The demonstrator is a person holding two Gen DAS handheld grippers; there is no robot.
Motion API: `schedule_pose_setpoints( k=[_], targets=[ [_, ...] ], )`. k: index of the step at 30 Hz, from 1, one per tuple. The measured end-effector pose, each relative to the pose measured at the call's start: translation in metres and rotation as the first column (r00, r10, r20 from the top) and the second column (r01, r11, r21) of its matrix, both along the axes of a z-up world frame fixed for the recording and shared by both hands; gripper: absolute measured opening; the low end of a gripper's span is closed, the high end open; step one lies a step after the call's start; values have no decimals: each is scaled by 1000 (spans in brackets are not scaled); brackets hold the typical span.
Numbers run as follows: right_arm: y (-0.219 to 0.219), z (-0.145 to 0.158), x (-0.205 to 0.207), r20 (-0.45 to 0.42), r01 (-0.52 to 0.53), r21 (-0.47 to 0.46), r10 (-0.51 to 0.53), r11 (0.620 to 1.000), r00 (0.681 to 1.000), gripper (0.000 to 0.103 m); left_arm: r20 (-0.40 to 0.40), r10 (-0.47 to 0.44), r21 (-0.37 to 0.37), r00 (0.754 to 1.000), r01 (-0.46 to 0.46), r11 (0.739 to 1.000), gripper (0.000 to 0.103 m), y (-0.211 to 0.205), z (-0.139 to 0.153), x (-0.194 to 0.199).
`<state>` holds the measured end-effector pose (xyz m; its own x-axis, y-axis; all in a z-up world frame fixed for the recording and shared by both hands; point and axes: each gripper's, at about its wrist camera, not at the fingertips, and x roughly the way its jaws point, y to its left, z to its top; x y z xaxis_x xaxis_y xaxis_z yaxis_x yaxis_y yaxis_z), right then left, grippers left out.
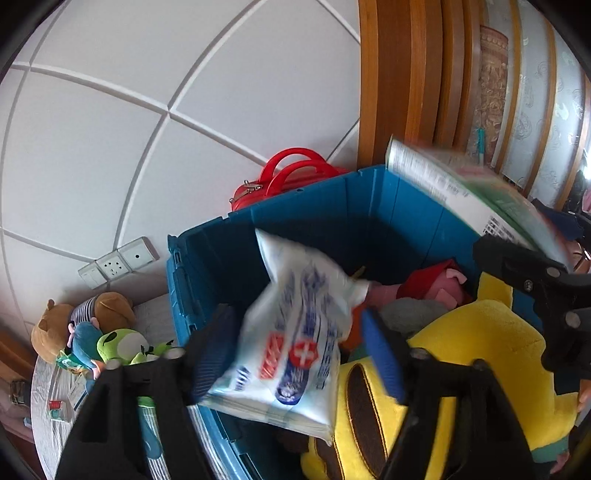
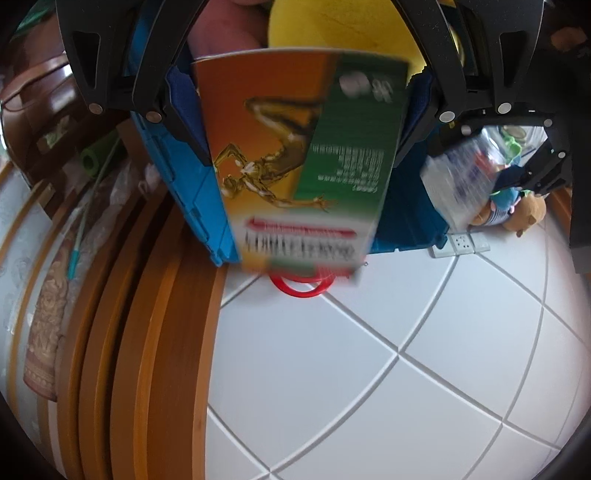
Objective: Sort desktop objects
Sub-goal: 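Open both tools to drop the wipe pack and box into the crate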
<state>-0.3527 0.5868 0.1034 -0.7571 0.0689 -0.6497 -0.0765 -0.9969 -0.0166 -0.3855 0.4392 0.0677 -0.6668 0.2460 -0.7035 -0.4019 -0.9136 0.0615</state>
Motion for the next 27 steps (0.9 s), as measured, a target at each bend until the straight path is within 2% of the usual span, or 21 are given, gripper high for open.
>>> schedule_pose_setpoints(
  k=[2, 3, 13, 27],
  targets=[
    [8, -4, -7, 9, -1, -4, 1, 1000, 1000, 98, 7, 3, -11, 1000, -3, 1000, 95, 6, -4, -5],
    [11, -7, -11, 14, -1, -6, 1, 1000, 1000, 103, 11, 4, -16, 1000, -4, 1000, 95, 9, -7, -7],
    [12, -2, 0, 1, 31, 20, -31, 999, 1000, 103, 25, 16, -22, 1000, -16, 1000, 95, 4, -11, -2],
    [-30, 20, 53, -48, 9, 33, -8, 999, 999, 103, -30, 20, 44, 999, -18, 999, 95, -41, 12, 58]
  ],
)
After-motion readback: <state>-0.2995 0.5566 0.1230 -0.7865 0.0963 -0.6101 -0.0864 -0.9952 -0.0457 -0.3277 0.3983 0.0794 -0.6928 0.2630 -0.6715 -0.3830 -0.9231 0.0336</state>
